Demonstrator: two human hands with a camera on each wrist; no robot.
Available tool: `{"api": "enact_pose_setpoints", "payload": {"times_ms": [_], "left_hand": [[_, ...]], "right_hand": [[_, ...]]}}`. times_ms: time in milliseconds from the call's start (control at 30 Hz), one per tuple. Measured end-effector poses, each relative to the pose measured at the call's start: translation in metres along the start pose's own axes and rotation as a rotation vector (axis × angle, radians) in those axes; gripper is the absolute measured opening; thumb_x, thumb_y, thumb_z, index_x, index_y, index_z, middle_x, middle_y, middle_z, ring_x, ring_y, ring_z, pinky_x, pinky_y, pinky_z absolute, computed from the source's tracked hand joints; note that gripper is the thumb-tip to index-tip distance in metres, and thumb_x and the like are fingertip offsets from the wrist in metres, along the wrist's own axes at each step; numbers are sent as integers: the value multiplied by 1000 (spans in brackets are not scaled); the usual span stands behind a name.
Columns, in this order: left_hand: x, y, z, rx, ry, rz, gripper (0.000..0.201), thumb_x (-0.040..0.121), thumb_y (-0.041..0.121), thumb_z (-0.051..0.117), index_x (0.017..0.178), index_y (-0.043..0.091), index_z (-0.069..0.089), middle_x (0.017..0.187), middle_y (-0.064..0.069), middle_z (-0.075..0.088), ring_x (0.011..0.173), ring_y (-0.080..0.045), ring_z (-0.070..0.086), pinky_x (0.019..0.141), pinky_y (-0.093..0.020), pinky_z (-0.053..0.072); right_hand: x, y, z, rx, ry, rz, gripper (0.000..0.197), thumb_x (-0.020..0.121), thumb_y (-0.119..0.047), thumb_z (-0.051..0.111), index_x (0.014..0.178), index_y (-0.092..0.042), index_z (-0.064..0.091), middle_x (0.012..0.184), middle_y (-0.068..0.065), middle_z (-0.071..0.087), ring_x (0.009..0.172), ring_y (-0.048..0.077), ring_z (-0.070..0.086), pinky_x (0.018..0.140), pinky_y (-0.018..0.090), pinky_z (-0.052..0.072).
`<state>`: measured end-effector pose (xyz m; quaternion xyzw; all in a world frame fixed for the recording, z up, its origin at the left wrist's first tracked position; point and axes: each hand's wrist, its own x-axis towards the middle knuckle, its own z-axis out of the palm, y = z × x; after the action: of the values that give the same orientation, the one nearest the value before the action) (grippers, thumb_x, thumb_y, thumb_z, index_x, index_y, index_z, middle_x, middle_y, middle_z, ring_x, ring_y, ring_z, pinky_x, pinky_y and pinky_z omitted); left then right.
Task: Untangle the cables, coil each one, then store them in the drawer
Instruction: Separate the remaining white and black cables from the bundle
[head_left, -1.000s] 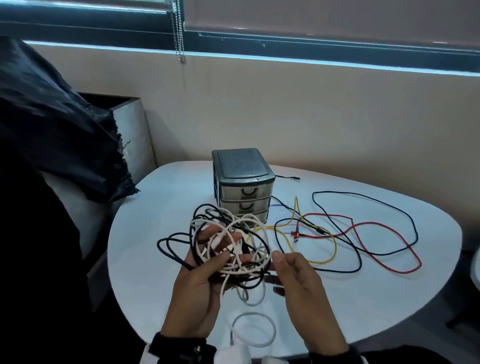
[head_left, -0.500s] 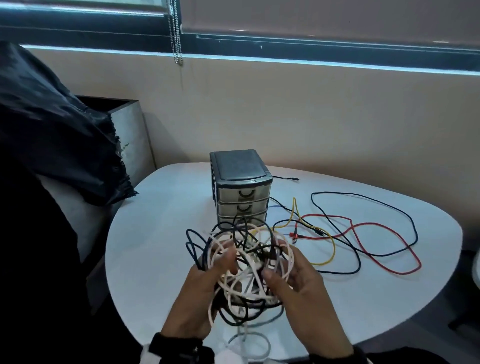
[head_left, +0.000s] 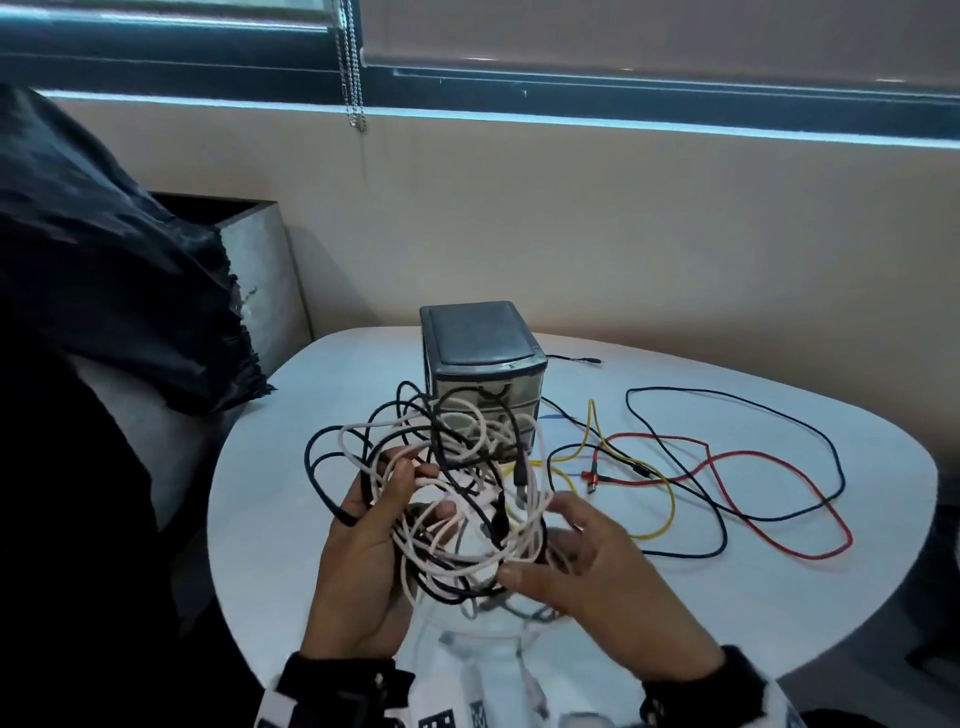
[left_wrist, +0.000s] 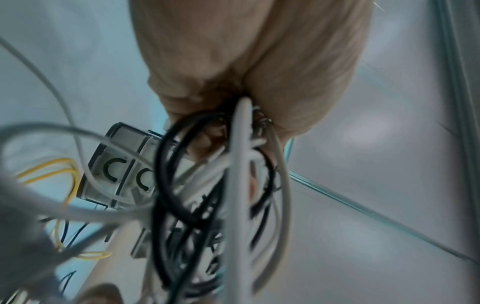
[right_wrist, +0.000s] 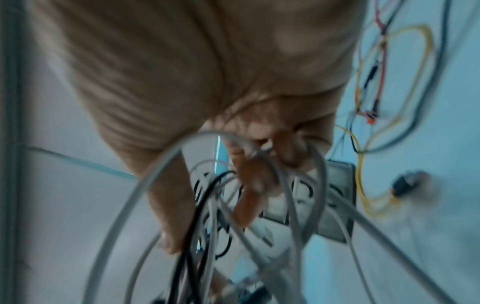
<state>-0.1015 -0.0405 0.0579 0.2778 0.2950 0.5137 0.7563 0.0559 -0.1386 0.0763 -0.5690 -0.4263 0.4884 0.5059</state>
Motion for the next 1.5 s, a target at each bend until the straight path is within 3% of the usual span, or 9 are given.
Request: {"api": "enact_pose_setpoints", "payload": {"times_ms": [233,433,600,733,900,967,1133,1233,1500], "left_hand": [[8,8,-12,-83,-18,23,19,87,25,59,102,19,70,96,-8,74,80,-21,72,75,-40,62],[6,11,-6,-7,29,17,41,85,27,61,122,9,65,116,-19,71,105,-34,69,98,-51,52],[15,36,-29,-93,57,45,30,88,32,57,112,20,70,105,-10,75,86,-24,74,66,-40,63],[12,49,-32,-203,25,2,27,98,35,49,106,21,70,88,-6,74,69,-18,74,51,-30,58],[7,42,-15,-180,36,-7,28,90,38,60,111,23,69,108,-3,71,91,-22,72,71,-36,62],[5,38,-6,-186,15,-3,28,86,35,61,109,21,69,102,-1,73,89,-22,72,61,-31,60],[-9,37,18,-199,-162,1,50,77,16,65,127,13,62,121,-9,71,99,-28,73,78,-39,62],[-14,33,28,-213,-199,-4,49,79,0,53,127,10,60,123,-11,70,100,-28,73,70,-36,62],[-27,30,41,-180,-267,-8,58,74,-5,55,130,10,59,122,-12,71,97,-30,74,74,-37,62]], "right_hand": [[6,-10,-33,-61,185,-221,28,87,7,65,95,-19,72,71,4,62,67,15,57,69,25,50],[14,-27,-42,-482,444,-288,15,87,-14,70,75,-23,70,73,-4,71,61,13,67,61,31,49],[2,-49,-62,-680,320,-242,13,80,-26,77,68,-21,75,58,-7,63,50,4,44,52,14,34],[-12,-69,-73,-665,242,-247,11,80,-28,76,69,-28,77,62,7,65,53,13,41,53,24,32],[-12,-76,-82,-585,585,-452,13,86,-22,71,74,-28,70,57,4,58,47,9,37,48,29,39],[-13,-79,-82,-530,670,-502,11,89,-20,68,78,-23,68,58,1,57,50,10,41,54,43,47],[-14,-75,-77,-422,340,-253,15,88,-12,69,80,-25,67,62,8,63,48,16,40,45,29,33],[-9,-56,-67,-571,130,-65,23,83,-21,76,96,-36,64,72,6,68,53,14,47,53,29,39],[21,-30,-34,-762,57,-91,27,86,-37,71,110,-42,58,77,-14,63,68,-2,55,66,15,44]]}}
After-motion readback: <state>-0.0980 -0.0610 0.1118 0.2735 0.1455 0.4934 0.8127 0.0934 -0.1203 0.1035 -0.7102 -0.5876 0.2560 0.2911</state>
